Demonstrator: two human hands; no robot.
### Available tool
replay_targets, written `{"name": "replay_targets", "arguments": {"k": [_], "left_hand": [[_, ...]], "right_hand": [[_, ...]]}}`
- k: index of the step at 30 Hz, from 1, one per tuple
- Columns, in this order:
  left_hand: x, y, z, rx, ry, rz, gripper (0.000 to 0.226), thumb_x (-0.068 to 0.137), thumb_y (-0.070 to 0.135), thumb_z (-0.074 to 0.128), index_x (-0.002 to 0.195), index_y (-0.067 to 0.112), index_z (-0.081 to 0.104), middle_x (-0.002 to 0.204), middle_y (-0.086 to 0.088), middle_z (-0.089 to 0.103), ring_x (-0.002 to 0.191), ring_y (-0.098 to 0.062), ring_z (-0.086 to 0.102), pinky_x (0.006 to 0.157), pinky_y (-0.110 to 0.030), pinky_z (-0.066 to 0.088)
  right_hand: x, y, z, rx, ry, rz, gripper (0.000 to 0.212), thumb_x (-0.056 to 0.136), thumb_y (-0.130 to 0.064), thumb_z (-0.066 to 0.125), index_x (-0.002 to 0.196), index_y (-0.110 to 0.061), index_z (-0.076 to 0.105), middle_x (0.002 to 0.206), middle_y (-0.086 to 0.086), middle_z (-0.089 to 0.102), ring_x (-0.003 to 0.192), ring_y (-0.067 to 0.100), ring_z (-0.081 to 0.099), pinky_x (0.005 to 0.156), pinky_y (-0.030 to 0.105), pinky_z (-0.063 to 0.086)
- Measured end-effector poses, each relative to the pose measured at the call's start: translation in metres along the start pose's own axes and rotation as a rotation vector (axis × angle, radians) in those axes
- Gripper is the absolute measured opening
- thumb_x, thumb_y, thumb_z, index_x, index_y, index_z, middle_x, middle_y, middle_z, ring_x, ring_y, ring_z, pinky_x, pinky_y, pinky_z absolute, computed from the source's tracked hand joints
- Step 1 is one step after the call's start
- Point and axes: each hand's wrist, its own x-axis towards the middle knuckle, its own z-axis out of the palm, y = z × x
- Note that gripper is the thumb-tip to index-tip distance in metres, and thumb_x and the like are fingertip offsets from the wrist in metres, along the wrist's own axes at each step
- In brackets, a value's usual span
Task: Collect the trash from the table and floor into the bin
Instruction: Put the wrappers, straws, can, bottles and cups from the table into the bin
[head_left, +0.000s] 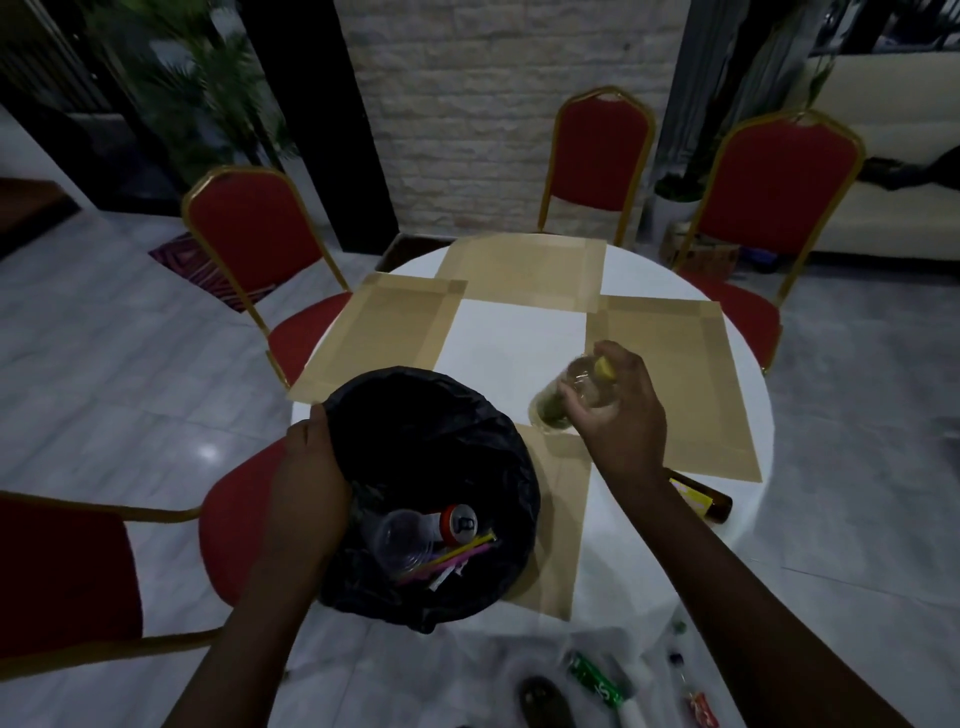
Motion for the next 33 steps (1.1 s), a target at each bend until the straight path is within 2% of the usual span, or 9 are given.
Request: {"name": "replay_targets", "arguments": {"k": [3, 7, 11, 13, 16, 20, 24, 29, 33], "left_hand": [[-0.001, -0.005, 0.004, -0.019, 0.004, 0.005, 0.051, 0.09, -0.004, 0.048, 0.14, -0.001, 0.037, 0.122, -0.025, 0.053, 0.077, -0.033, 0.061, 0.049, -0.02, 0.028], [-0.001, -0.018, 0.014, -0.067, -0.015, -0.011, 0.056, 0.089, -0.004, 0.05, 0.142, -0.002, 0.033, 0.123, -0.026, 0.051, 0.079, -0.035, 0.062, 0.061, -0.037, 0.051], [-0.005, -0.027, 0.016, -0.075, 0.005, -0.019, 0.058, 0.089, -0.002, 0.052, 0.143, 0.0, 0.031, 0.122, -0.025, 0.051, 0.08, -0.034, 0.062, 0.064, -0.037, 0.052], [-0.008, -0.033, 0.014, -0.076, 0.017, -0.034, 0.056, 0.09, 0.0, 0.052, 0.143, 0.002, 0.032, 0.12, -0.024, 0.052, 0.078, -0.033, 0.062, 0.063, -0.037, 0.053], [-0.011, -0.044, 0.013, -0.095, 0.029, -0.07, 0.054, 0.091, 0.0, 0.049, 0.142, 0.004, 0.032, 0.12, -0.022, 0.051, 0.081, -0.032, 0.062, 0.066, -0.041, 0.054], [-0.012, -0.054, 0.016, -0.082, 0.027, -0.079, 0.057, 0.089, -0.001, 0.049, 0.142, 0.005, 0.031, 0.124, -0.023, 0.049, 0.088, -0.034, 0.061, 0.071, -0.042, 0.054], [-0.013, -0.055, 0.016, -0.111, 0.036, -0.097, 0.056, 0.089, 0.0, 0.049, 0.142, 0.006, 0.032, 0.126, -0.021, 0.047, 0.091, -0.035, 0.061, 0.072, -0.043, 0.053], [-0.021, -0.055, 0.017, -0.142, 0.057, -0.058, 0.056, 0.091, 0.001, 0.048, 0.143, 0.01, 0.03, 0.127, -0.018, 0.048, 0.093, -0.03, 0.061, 0.075, -0.04, 0.054], [-0.02, -0.065, 0.022, -0.208, 0.068, -0.128, 0.054, 0.092, 0.001, 0.045, 0.142, 0.012, 0.032, 0.126, -0.019, 0.049, 0.097, -0.031, 0.059, 0.079, -0.043, 0.053]], "right_hand": [[-0.01, -0.043, -0.002, 0.127, -0.025, -0.093, 0.054, 0.073, -0.026, 0.078, 0.121, -0.021, 0.053, 0.117, -0.005, 0.058, 0.098, 0.007, 0.056, 0.076, 0.018, 0.045], [-0.041, -0.075, 0.019, 0.22, -0.242, -0.134, 0.053, 0.074, -0.03, 0.078, 0.12, -0.022, 0.053, 0.116, -0.007, 0.058, 0.1, 0.005, 0.055, 0.08, 0.016, 0.046], [-0.087, -0.085, 0.055, 0.255, -0.499, -0.187, 0.049, 0.076, -0.029, 0.077, 0.119, -0.022, 0.054, 0.116, -0.005, 0.057, 0.1, 0.003, 0.052, 0.081, 0.004, 0.036], [-0.095, -0.087, 0.067, 0.303, -0.537, -0.126, 0.047, 0.076, -0.027, 0.076, 0.117, -0.022, 0.052, 0.114, -0.007, 0.053, 0.1, 0.001, 0.051, 0.081, 0.004, 0.036], [-0.089, -0.088, 0.074, 0.352, -0.516, -0.043, 0.045, 0.076, -0.029, 0.077, 0.111, -0.024, 0.05, 0.108, -0.007, 0.051, 0.097, 0.0, 0.049, 0.079, 0.012, 0.04], [-0.087, -0.092, 0.079, 0.394, -0.444, -0.029, 0.045, 0.072, -0.027, 0.081, 0.103, -0.02, 0.05, 0.099, -0.006, 0.049, 0.093, -0.001, 0.047, 0.077, 0.009, 0.036], [-0.089, -0.098, 0.085, 0.402, -0.37, -0.009, 0.045, 0.073, -0.027, 0.08, 0.104, -0.019, 0.049, 0.099, -0.005, 0.048, 0.091, 0.001, 0.047, 0.076, 0.011, 0.037], [-0.097, -0.098, 0.092, 0.4, -0.29, 0.012, 0.045, 0.074, -0.022, 0.08, 0.104, -0.018, 0.047, 0.1, -0.007, 0.046, 0.091, -0.001, 0.047, 0.076, 0.008, 0.037], [-0.098, -0.087, 0.105, 0.397, -0.251, 0.122, 0.044, 0.072, -0.02, 0.081, 0.098, -0.016, 0.045, 0.096, -0.002, 0.045, 0.087, 0.003, 0.046, 0.073, 0.015, 0.039]]}}
